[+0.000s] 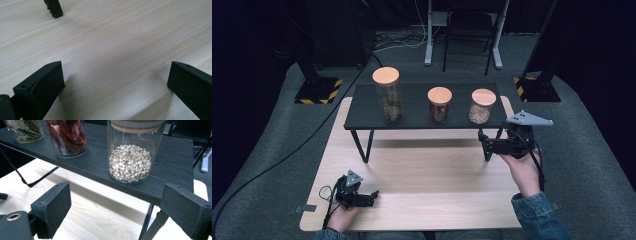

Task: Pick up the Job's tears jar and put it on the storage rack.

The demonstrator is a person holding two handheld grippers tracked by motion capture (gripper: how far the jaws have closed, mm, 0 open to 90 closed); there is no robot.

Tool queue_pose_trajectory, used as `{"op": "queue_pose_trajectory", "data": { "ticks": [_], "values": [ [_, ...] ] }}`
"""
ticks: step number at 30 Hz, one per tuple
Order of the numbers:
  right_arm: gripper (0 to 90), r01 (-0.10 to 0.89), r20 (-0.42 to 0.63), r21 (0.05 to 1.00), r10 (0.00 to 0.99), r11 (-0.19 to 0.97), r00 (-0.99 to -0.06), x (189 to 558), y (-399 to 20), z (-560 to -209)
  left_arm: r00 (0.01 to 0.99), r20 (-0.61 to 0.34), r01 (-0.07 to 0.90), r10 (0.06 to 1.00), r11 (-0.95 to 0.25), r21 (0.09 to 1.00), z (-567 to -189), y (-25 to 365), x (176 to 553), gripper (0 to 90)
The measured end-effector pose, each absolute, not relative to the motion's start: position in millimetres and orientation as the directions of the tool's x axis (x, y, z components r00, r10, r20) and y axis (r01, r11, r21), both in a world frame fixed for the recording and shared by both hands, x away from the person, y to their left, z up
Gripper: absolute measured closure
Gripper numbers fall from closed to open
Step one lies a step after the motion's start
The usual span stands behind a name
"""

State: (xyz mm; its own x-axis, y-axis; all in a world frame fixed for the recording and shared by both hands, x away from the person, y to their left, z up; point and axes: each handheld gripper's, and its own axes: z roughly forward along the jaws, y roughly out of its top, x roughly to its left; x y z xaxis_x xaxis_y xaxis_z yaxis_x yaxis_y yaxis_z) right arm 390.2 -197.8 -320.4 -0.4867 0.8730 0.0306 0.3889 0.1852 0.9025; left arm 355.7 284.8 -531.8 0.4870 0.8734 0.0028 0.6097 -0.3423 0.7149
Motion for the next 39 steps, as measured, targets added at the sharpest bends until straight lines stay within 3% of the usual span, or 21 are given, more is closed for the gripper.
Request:
{"op": "queue_pose_trajectory", "data": {
  "ticks": [39],
  "values": [
    [7.0, 0.404, 0.016, 0.887, 0.859, 0.224, -0.511, 367.6, -192.2, -380.1, 0.487, 0.001, 0.61, 0.874, -0.341, 0.715, -531.8, 284.5, 354.8, 0.5]
  ]
}}
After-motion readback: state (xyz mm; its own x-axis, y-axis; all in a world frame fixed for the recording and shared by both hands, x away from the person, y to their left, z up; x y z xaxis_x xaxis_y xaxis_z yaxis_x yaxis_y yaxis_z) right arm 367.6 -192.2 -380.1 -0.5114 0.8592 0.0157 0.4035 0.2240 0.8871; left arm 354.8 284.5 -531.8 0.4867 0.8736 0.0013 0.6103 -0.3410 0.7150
